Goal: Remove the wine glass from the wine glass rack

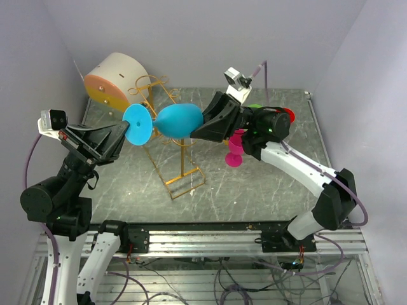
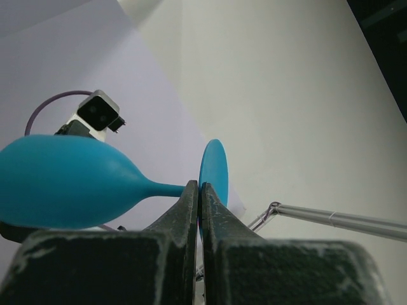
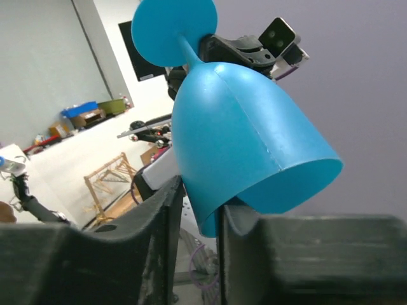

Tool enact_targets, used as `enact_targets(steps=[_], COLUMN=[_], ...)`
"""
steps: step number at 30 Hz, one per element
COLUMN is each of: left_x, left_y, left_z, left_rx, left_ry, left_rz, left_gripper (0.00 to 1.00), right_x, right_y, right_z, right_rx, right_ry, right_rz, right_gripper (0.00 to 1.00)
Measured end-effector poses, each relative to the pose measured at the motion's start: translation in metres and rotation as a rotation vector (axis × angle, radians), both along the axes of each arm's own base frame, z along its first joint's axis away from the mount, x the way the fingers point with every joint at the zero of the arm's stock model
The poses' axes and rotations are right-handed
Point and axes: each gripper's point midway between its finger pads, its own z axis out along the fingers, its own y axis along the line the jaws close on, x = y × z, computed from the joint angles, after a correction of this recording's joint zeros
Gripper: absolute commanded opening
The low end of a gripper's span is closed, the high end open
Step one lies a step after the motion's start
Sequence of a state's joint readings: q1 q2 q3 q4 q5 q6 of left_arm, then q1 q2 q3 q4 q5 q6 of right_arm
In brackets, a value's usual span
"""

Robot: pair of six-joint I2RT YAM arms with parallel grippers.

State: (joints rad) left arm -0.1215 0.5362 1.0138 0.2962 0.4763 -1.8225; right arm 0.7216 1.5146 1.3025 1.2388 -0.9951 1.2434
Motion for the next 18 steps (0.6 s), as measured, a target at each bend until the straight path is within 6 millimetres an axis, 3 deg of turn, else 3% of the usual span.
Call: enact_targets(steps=[2,6,13,18], left_x=[-0.001,0.006,0.013,0.020], left_y=[0.000,0.004,0.001,0.000], left_z=[-0.001,-0.004,-0.018,-0.036], left_rx=[0.000,-0.020,0.015,0.083], left_ry=[-0.001,0.015,0.050,0.086], left_rz=[-0.001,0.022,0.040,0.092], left_gripper=[0.07,0.12,0.52,0.56], right_x=[0.001,-0.008,-0.027,-0.036], right_y=[0.002,-0.002,-0.023,-0.046], right_z=[-0.002,0.001,0.014,0.029], right_rx=[-0.005,0.007,0.023,0.031], right_ry=[0.009,-0.020,-0.084,-0.119], right_rz=[0.007,0.013,-0.087,-0.246], right_gripper=[0.01,0.00,0.00,0.00])
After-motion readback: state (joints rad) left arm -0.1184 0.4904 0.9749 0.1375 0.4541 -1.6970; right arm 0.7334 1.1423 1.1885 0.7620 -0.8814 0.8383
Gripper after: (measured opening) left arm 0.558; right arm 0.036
